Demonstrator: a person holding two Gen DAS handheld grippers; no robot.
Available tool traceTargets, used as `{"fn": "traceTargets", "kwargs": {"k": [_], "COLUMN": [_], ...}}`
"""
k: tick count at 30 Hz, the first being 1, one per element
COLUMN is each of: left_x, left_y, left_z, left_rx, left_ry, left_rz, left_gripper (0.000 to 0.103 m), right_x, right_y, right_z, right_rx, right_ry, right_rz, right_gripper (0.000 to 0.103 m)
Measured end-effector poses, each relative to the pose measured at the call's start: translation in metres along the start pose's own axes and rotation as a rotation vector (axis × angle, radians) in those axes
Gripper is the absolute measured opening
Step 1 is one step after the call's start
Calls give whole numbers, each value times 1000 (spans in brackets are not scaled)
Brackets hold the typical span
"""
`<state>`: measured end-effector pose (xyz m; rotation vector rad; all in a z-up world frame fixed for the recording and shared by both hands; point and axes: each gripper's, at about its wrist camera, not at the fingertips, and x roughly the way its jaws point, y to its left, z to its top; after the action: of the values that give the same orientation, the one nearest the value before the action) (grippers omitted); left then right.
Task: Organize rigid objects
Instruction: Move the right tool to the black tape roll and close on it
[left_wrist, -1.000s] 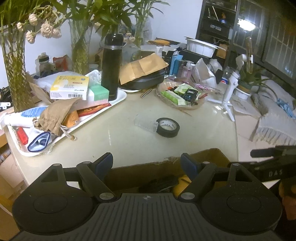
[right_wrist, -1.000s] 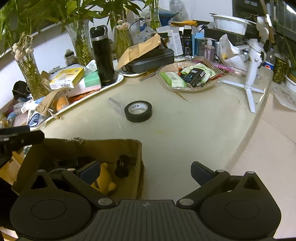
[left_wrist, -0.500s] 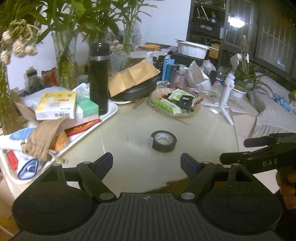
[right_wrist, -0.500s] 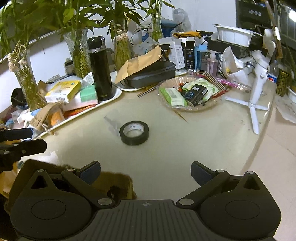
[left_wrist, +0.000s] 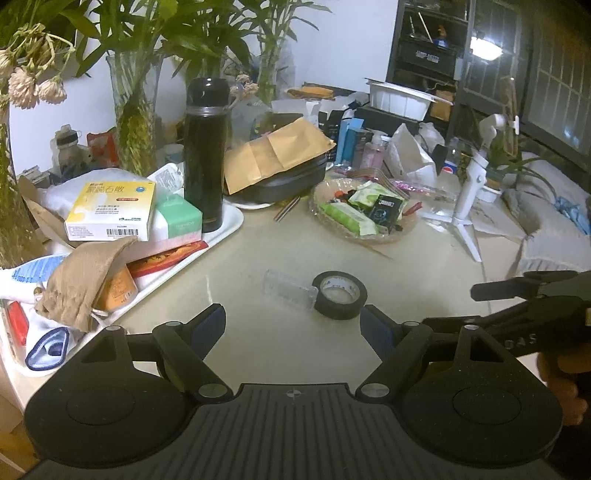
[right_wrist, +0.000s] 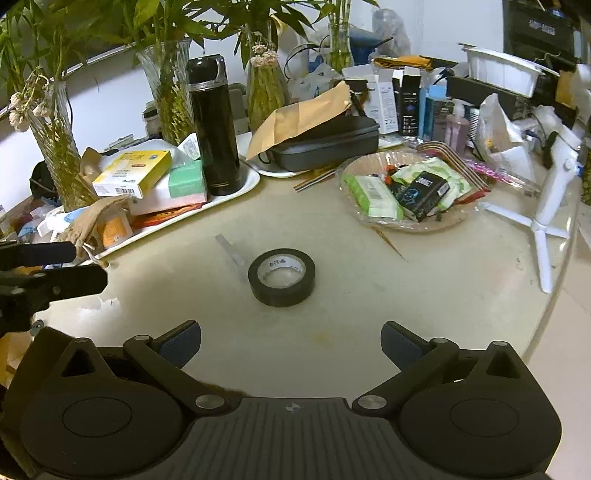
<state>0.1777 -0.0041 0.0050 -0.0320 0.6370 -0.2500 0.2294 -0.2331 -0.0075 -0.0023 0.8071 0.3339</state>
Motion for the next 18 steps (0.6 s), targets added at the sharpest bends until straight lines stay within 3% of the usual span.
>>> {"fn": "traceTargets", "kwargs": {"k": [18], "left_x": [3], "left_y": [1], "left_z": [3], "left_rx": [-18], "left_ry": [31], "left_rz": [-5], "left_gripper": [80], "right_x": [58], "right_y": [6], "right_z": [33], "right_rx": [-123], "right_ry": [63], "right_rz": [41], "right_gripper": [102]}}
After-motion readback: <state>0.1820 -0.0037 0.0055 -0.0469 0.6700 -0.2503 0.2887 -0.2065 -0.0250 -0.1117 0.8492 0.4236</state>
